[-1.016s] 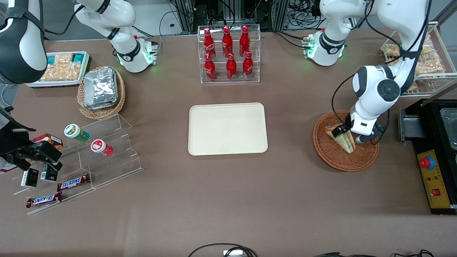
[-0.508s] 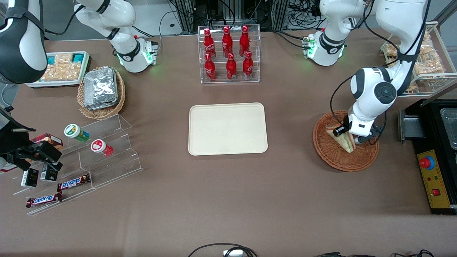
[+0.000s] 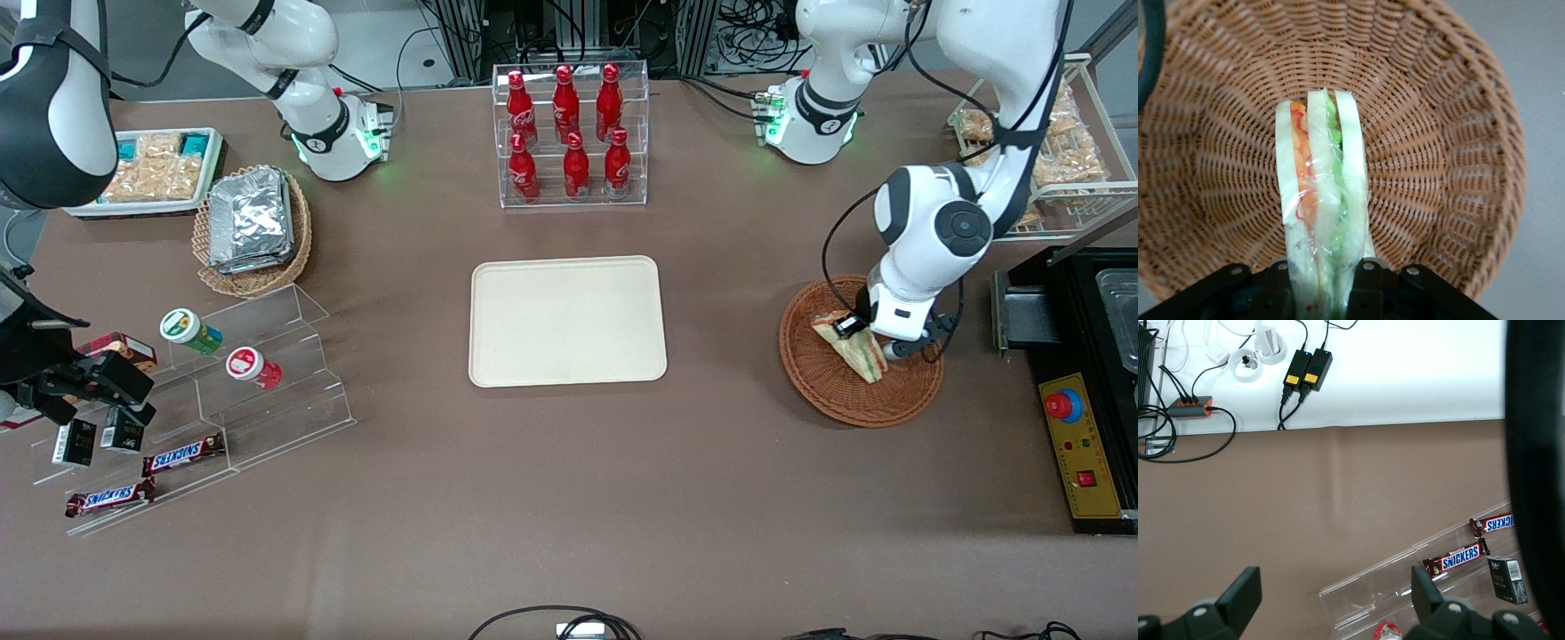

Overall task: Place sandwich from basket to tray
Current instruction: 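Lift the sandwich and carry it with the left gripper over the tray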

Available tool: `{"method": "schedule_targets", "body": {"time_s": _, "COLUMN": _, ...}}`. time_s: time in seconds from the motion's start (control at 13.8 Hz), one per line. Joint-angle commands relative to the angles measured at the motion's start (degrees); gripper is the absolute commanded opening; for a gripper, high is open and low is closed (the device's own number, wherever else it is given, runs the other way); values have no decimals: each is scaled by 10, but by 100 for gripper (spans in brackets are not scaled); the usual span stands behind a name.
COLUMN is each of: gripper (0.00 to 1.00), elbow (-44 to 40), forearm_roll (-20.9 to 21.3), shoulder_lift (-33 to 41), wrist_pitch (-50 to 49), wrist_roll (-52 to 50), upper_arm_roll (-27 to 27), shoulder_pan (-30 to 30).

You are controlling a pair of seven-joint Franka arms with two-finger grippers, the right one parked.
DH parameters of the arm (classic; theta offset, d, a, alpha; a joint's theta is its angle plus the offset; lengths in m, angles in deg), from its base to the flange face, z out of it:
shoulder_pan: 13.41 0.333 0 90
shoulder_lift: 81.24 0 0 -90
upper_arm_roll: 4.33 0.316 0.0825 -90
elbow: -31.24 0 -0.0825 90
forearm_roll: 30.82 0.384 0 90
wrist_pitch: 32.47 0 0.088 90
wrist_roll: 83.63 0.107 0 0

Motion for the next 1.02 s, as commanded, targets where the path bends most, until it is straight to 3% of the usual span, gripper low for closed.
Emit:
{"method": "schedule_targets", "body": {"time_s": 0.0, "gripper": 0, "elbow": -58, "forearm_roll": 10, "shoulder_lift": 55, "wrist_pitch": -125, "wrist_roll": 21, "upper_arm_roll": 5, "shoulder_pan": -8}}
{"method": "schedule_targets", "body": {"time_s": 0.29, "gripper": 0, "elbow": -190, "forearm_roll": 10, "shoulder_lift": 50, "wrist_pitch": -270, "wrist_roll": 26, "upper_arm_roll": -36, "shoulder_pan": -10}}
{"method": "schedule_targets", "body": {"time_s": 0.65, "gripper": 0, "elbow": -236, "forearm_roll": 15, "shoulder_lift": 31, "wrist_pitch": -268, "wrist_roll": 25, "upper_arm_roll": -134, "shoulder_pan": -10}}
{"method": "schedule_targets", "body": {"time_s": 0.8, "gripper": 0, "elbow": -245, "forearm_roll": 54, "shoulder_lift": 21, "wrist_pitch": -265, "wrist_roll": 20, "upper_arm_roll": -174, "shoulder_pan": -10}}
{"method": "schedule_targets", "body": {"time_s": 0.94, "gripper": 0, "elbow": -270, "forearm_roll": 66, "shoulder_lift": -10, "wrist_pitch": -265, "wrist_roll": 17, "upper_arm_roll": -215, "shoulder_pan": -10}}
